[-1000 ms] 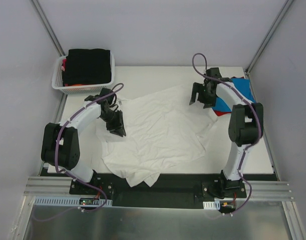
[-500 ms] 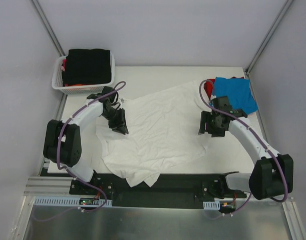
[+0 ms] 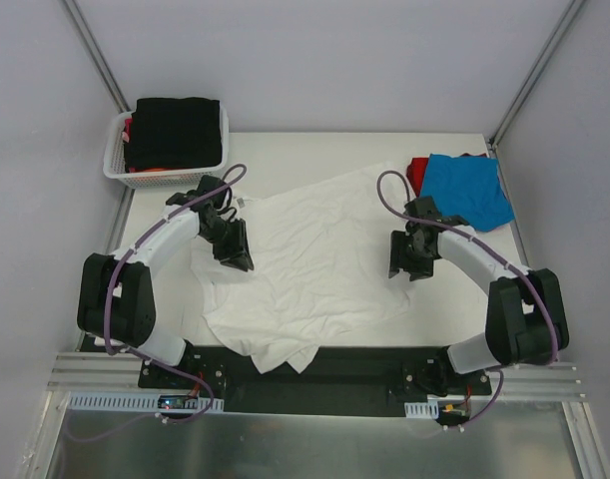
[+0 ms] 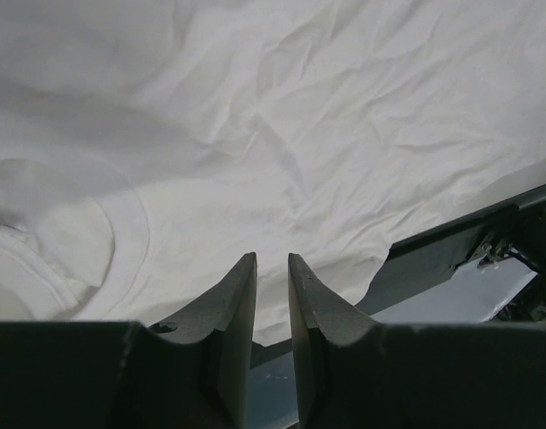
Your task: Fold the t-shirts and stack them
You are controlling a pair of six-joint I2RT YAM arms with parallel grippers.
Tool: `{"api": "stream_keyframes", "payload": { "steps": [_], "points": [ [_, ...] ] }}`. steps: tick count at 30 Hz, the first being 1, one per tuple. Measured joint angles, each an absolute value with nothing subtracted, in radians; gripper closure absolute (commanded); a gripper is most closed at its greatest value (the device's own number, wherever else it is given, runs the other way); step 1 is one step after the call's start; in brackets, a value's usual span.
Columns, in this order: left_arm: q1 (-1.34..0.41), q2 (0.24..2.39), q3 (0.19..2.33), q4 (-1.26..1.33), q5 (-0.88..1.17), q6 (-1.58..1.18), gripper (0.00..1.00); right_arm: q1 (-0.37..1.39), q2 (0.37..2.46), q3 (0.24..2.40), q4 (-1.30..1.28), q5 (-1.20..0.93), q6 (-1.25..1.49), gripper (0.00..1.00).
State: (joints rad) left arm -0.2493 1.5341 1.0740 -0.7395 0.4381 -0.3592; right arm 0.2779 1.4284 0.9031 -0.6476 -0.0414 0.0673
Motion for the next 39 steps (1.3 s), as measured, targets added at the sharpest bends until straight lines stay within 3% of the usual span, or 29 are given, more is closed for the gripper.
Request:
{"api": "stream_keyframes", "payload": {
  "steps": [18, 21, 22, 23, 33, 39],
  "points": [
    [-0.249, 1.464, 1.063, -0.801, 0.436, -0.347, 0.78, 0.303, 1.632, 1.024, -0.532, -0.001, 0.047, 0.41],
    [-0.249, 1.464, 1.063, -0.812, 0.436, -0.339, 0.79, 0.303, 1.640, 1.029, -0.525, 0.015, 0.047, 0.65],
    [-0.249, 1.464, 1.063, -0.815, 0.436, -0.336, 0.79, 0.303, 1.644, 1.031, -0.525, 0.018, 0.046, 0.90],
    [-0.249, 1.464, 1.063, -0.817, 0.436, -0.331, 0.79, 0.303, 1.648, 1.035, -0.525, 0.020, 0.046, 0.99],
    [-0.249, 1.464, 1.063, -0.820, 0.416, -0.323, 0.79, 0.303, 1.661, 1.100, -0.555, 0.050, 0.065, 0.99],
    [-0.249, 1.480, 1.065, -0.819, 0.412, -0.320, 0.79, 0.308, 1.449, 1.094, -0.691, 0.101, 0.114, 0.99]
  ]
}}
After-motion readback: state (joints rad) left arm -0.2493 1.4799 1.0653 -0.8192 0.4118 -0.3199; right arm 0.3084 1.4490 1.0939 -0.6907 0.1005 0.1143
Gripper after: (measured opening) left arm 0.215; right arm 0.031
